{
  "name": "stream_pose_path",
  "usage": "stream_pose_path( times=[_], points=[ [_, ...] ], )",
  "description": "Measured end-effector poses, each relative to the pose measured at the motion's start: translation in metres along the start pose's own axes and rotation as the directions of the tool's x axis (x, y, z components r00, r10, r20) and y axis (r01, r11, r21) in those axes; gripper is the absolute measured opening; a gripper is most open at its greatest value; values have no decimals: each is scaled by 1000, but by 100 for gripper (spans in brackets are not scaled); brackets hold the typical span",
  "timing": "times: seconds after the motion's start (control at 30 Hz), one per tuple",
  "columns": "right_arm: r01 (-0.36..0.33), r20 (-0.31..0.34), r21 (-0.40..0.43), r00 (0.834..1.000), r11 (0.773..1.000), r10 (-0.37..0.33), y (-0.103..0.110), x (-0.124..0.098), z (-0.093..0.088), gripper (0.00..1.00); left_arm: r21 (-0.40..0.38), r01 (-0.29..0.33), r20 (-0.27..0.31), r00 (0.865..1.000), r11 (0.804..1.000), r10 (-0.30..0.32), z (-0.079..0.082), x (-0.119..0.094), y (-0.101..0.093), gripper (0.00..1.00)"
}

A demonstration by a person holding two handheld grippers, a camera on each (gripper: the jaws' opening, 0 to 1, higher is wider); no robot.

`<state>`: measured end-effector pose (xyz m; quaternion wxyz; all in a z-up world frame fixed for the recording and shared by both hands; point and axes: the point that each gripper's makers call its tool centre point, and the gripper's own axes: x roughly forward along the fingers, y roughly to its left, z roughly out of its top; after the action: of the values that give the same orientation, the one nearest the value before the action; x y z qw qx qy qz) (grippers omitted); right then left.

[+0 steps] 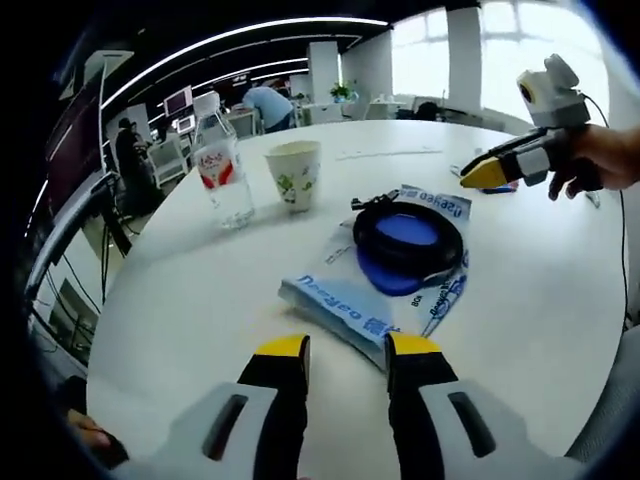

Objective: Arrange the tabletop items into an orderly group along one side of the table until the central work area is clear of visible clutter.

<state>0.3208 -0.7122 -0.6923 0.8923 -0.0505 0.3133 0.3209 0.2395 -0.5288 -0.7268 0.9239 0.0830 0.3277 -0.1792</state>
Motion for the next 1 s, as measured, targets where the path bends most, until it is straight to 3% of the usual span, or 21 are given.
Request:
stream_pose_path(
  times=[0.4, 0.73, 1.0],
  points=[
    [-14, -81, -21, 997, 1000, 12, -4, 15, -22, 22, -14, 39, -37, 999, 999, -39, -2, 12, -8, 14],
    [-14, -143, 11, 990, 1000, 15, -7, 20, -39, 13, -14, 45, -83, 995, 999, -46, -3, 14, -8, 13],
    [-29, -170, 62, 985, 998, 39, -1, 18, -48, 3, -94, 34, -118, 992, 995, -45, -5, 15, -8, 8]
  ],
)
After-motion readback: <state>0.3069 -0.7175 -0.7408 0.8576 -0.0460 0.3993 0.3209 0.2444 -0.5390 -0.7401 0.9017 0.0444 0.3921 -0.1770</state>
